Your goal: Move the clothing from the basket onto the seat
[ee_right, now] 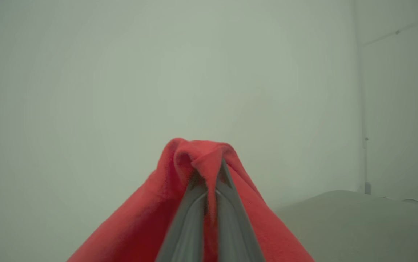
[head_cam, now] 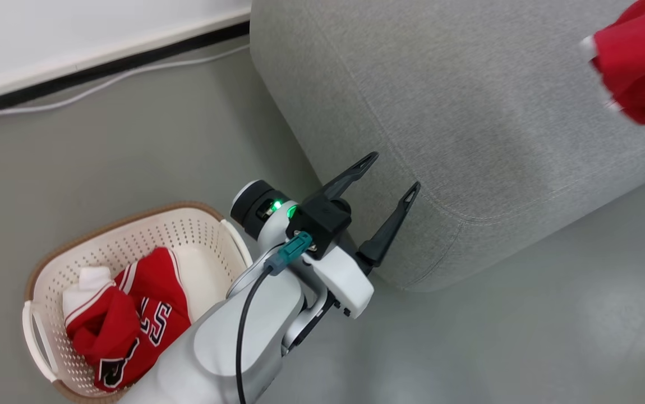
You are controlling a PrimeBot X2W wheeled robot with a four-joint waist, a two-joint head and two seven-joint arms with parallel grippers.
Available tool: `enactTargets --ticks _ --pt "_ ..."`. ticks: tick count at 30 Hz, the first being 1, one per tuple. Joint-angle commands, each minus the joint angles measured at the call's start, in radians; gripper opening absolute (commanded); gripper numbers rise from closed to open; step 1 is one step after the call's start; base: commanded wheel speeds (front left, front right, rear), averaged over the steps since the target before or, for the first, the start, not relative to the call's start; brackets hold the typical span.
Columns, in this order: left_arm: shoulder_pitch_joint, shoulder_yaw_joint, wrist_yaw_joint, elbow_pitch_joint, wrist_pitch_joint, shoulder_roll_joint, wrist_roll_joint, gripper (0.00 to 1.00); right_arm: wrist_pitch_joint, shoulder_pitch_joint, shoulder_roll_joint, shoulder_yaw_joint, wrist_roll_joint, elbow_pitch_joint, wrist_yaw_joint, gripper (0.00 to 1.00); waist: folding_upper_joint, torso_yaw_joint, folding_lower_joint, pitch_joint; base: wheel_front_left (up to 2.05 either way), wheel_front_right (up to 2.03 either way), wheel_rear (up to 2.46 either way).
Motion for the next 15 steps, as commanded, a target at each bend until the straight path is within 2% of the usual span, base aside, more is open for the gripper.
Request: enactTargets --ticks 1,2,15 --pt "-0.055 0.008 0.013 -0.035 -0.005 -0.001 0.009 1.0 -0.006 -0.036 -0.047 -0.012 0.011 -0.008 0.007 0.0 0.0 0.024 0.0 0.049 0.0 0.0 0.0" --pt "-0.055 0.008 0.013 -0.035 -0.005 -0.001 0.009 1.0 -0.006 -0.036 -0.047 -0.012 0.011 -0.008 0.007 0.0 0.0 0.024 0.0 0.049 0.0 0.0 0.0" --pt "-0.242 -0.167 0.092 -0.059 -0.005 -0.001 -0.026 1.0 -0.006 -0.234 -0.232 -0.119 0.0 0.161 0.007 0.0 0.0 0.126 0.0 0.258 0.0 0.0 0.0"
